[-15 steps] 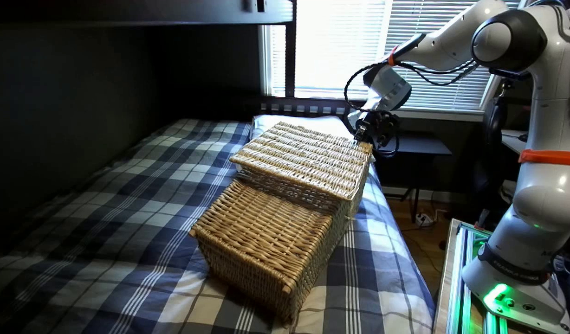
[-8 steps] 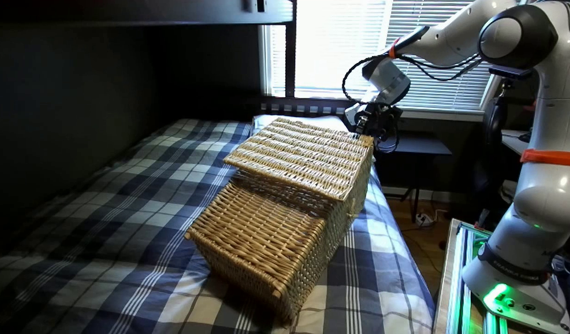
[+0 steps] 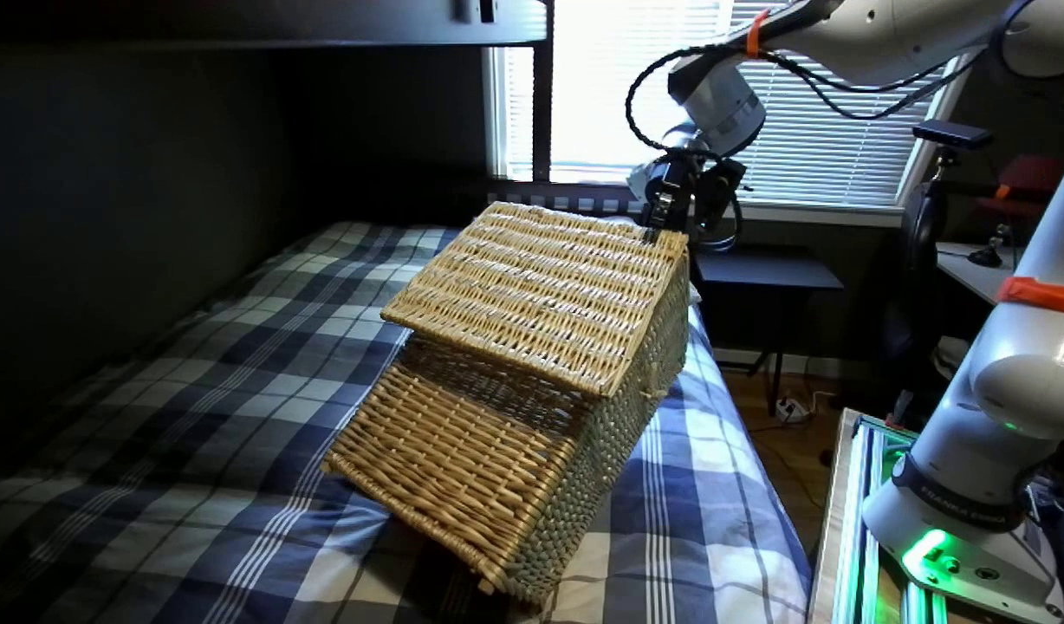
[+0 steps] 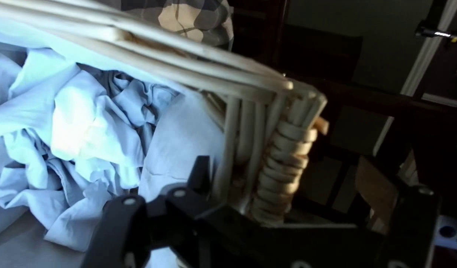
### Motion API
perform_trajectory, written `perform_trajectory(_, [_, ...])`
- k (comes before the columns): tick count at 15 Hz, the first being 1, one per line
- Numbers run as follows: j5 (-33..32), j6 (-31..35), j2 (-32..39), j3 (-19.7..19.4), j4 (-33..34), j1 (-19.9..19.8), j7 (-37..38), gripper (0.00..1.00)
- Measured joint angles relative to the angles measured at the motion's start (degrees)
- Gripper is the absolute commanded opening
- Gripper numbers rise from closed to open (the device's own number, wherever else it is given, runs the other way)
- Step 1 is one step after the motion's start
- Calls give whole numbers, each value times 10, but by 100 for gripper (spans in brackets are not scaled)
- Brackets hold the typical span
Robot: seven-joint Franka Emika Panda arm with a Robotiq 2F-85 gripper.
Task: Correct the position of the laundry basket
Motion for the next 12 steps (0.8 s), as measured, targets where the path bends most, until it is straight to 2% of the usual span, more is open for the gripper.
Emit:
perform_trajectory(3, [-16,76,-70,38,-24,35,57,100])
perform_trajectory(7, [-32,135,-148,98,-44,83,120,100])
perform_trajectory(12, [-35,208,-203,173,-51,150,177,100])
